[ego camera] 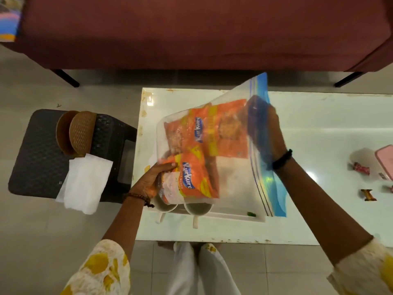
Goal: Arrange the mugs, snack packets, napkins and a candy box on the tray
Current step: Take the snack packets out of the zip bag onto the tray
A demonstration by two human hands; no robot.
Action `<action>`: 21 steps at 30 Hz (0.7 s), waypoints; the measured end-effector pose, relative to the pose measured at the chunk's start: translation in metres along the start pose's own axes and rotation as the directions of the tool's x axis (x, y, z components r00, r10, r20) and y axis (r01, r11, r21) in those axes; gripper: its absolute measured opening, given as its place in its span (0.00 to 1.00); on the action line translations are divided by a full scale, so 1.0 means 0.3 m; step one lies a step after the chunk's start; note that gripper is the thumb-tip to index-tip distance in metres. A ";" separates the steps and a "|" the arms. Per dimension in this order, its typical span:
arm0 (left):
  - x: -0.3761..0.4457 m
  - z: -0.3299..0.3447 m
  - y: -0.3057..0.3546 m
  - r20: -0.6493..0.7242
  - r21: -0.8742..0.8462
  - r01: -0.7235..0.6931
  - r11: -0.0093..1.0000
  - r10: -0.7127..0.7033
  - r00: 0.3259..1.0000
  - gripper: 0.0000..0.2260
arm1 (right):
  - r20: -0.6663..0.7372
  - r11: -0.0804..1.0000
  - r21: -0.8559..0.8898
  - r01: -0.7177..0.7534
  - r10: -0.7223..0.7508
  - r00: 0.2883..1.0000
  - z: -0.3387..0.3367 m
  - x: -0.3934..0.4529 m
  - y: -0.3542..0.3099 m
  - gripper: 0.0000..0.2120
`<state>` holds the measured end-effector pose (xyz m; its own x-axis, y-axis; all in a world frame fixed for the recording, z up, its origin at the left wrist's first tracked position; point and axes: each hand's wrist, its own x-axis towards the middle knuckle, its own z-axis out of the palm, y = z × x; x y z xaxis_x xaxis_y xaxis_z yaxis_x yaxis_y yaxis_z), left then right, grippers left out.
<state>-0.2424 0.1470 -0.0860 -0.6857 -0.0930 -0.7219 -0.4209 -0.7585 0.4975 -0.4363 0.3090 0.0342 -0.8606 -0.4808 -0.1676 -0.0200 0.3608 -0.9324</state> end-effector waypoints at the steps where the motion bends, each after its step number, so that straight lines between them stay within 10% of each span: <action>1: 0.000 -0.026 0.001 -0.016 -0.021 -0.005 1.000 0.004 1.000 0.26 | -0.057 1.000 0.019 0.018 -0.017 0.998 -0.009 0.002 -0.009 0.09; 4: -0.026 -0.104 0.016 -0.112 -0.061 -0.062 0.996 0.055 0.992 0.05 | -0.225 0.993 -0.032 0.110 -0.115 0.968 -0.086 0.010 -0.028 0.05; 8: -0.075 -0.201 0.032 -0.243 -0.088 -0.096 0.992 0.072 0.967 0.20 | -0.279 0.944 -0.284 0.167 -0.248 0.928 -0.198 0.052 -0.013 0.11; 13: -0.125 -0.260 0.065 -0.290 -0.125 -0.208 0.970 0.165 0.943 0.15 | -0.214 0.872 -0.483 0.077 -0.204 0.955 -0.221 0.128 0.086 0.12; 21: -0.101 -0.222 0.077 -0.249 -0.119 -0.194 0.974 0.160 0.955 0.14 | 0.331 0.692 -0.707 0.146 0.141 0.933 -0.027 0.226 0.257 0.12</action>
<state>-0.1918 0.0894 -0.0847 -0.5747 -0.3706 -0.7296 -0.2061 -0.7973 0.5673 -0.5004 0.3108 -0.0466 -0.6372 -0.6624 -0.3940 -0.4998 0.7443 -0.4430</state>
